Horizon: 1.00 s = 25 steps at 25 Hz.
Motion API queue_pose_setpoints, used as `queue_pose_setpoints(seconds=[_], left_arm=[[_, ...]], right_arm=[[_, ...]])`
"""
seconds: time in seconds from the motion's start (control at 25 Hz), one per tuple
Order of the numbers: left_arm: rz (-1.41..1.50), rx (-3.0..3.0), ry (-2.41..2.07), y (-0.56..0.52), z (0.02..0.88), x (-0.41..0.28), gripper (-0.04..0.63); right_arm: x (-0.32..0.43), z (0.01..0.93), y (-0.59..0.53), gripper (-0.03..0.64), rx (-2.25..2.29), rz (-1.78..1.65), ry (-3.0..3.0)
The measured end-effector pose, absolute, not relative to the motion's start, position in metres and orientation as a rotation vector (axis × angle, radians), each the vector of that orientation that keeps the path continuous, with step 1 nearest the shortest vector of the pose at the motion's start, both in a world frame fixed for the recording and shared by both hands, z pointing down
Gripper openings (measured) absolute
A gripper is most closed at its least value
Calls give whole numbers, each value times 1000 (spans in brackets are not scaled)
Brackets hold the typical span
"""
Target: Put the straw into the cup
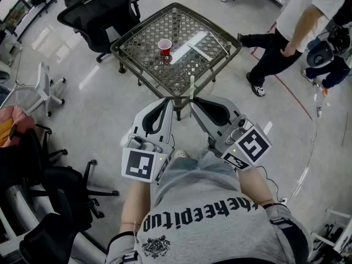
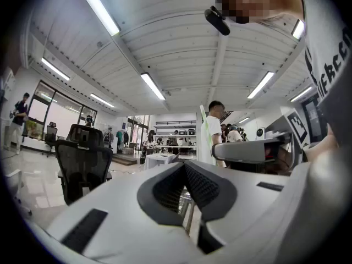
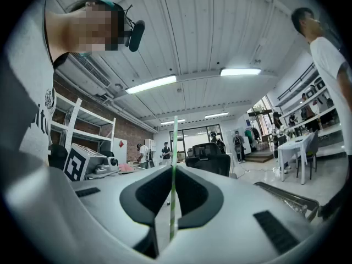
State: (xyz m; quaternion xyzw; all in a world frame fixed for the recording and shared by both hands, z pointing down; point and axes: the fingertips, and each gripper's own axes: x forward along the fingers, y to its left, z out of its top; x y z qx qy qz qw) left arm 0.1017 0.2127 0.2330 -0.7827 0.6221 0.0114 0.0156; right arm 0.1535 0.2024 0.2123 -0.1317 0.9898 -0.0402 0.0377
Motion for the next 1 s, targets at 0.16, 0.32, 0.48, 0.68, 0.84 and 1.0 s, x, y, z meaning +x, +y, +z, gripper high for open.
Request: queue_pose_setpoints(seconds=[0.16,0.32,0.48,0.68,0.84,1.0], left_arm=[[38,-2432,1932,215,228,100,25],[41,-2433,1929,216,228,99,25],[46,-2433,1922,217,228,98,25],[58,-2432,1920,219,228,94,25],[71,-2438,1930,216,229,91,25],[49,-2454,1936,211,234,91,25]], right_arm=[[151,208,205,44,-407,-116,3033],[150,206,205,44,-409,-109,3031],[149,207,207,44,-416,-103,3034],[145,209,212,45,-412,-111,3045],[145,211,207,46,-418,-169,3050],[147,211,199,46,-440,-158,3047]])
